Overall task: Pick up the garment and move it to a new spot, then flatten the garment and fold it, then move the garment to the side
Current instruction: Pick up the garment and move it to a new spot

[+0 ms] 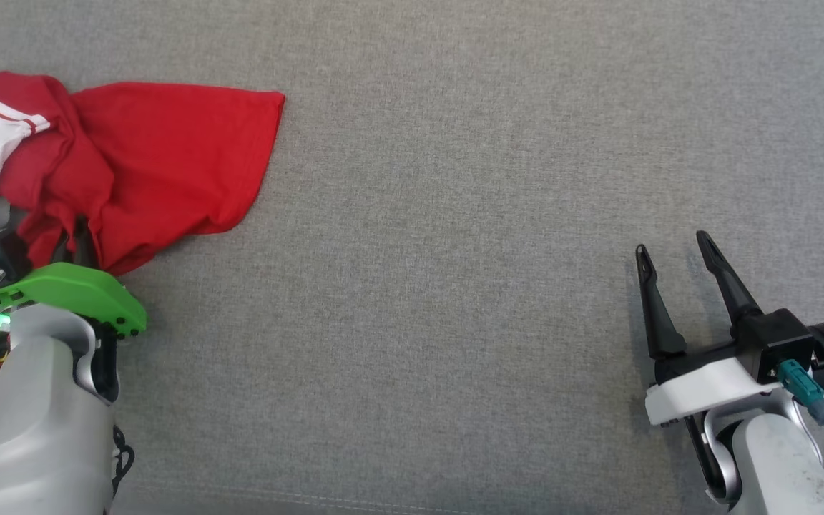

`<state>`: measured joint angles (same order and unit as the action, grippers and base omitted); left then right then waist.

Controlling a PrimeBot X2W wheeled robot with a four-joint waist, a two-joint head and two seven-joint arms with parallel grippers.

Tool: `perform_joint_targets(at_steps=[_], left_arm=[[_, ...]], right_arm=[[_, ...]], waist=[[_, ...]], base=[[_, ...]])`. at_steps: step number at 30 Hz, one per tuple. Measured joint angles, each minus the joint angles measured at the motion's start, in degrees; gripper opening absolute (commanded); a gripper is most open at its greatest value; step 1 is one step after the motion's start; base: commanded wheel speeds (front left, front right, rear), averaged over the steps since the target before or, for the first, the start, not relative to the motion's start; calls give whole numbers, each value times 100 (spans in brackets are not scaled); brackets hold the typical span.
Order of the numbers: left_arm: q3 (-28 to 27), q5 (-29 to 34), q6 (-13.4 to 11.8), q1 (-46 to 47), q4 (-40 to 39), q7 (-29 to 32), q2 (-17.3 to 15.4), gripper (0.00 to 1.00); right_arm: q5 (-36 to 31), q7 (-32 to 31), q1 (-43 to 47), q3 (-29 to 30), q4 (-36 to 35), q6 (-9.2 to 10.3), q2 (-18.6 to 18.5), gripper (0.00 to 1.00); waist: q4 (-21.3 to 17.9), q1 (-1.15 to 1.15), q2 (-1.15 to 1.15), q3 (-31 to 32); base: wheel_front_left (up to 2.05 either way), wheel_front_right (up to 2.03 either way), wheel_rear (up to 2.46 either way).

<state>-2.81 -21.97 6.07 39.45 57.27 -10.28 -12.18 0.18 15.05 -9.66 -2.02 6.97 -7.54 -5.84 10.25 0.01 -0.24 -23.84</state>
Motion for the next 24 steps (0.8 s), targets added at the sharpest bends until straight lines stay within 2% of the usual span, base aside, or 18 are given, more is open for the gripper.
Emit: perform_joint_targets(at_steps=[3,7,10,15,19,24], left_arm=[[155,89,45,-14,-335,-224,86,0],[533,210,96,-196,-1189,-292,242,0],[989,216,107,-626,-2562,41,405,0],[1406,116,93,-1300,-4752,778,575,0],[1717,91,-110,-1678,-6335,1343,700,0],[2065,-30,-368,-1939,-7593,1838,801,0]], right_arm=[[24,0,159,87,15,0,88,100],[70,0,355,83,73,0,196,100],[136,0,499,40,115,0,261,100],[232,0,598,-16,162,0,288,100],[420,0,632,-94,188,0,291,100],[594,0,648,-75,178,0,291,100]], waist=[[-41,0,0,193],[-99,0,0,495],[-205,0,0,821],[-484,0,0,1142],[-821,0,0,1297],[-1292,0,0,1384]], base=[[0,0,0],[0,0,0],[0,0,0],[0,0,0],[0,0,0],[0,0,0]])
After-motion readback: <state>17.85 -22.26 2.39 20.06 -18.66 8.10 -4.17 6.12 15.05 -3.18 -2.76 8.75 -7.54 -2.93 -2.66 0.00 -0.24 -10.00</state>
